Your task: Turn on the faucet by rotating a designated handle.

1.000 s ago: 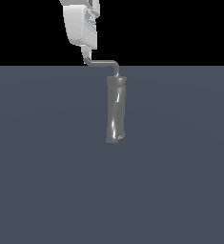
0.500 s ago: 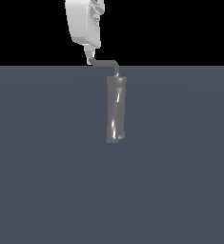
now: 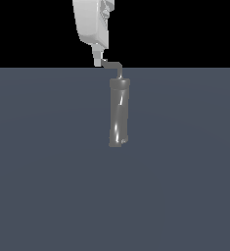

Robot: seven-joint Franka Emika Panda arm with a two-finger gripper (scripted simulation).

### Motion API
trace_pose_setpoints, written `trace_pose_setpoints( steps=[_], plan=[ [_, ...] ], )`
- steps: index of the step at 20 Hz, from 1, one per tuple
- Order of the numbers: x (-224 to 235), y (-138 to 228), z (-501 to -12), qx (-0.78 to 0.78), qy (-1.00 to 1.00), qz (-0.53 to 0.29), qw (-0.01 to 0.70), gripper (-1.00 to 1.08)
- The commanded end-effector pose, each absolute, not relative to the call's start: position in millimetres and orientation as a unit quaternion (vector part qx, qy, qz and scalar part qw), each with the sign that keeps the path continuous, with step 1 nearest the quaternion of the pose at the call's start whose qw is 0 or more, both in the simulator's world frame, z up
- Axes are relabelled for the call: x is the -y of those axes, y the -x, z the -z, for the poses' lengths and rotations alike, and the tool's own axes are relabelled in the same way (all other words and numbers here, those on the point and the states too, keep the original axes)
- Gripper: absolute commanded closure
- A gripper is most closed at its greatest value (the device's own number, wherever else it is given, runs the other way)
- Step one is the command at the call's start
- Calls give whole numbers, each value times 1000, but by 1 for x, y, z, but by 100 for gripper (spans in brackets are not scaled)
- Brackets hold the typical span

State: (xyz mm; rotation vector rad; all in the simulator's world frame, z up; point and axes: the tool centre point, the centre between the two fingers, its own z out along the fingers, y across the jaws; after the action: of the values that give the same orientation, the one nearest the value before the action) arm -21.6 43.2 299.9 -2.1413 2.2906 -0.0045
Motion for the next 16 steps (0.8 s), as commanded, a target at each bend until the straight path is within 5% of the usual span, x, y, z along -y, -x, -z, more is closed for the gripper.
trace_pose_setpoints(
  steps=[1, 16],
  plan=[
    [-32, 32, -300, -734, 679, 0, 0, 108],
    [46, 42, -300, -734, 679, 0, 0, 108]
  ],
)
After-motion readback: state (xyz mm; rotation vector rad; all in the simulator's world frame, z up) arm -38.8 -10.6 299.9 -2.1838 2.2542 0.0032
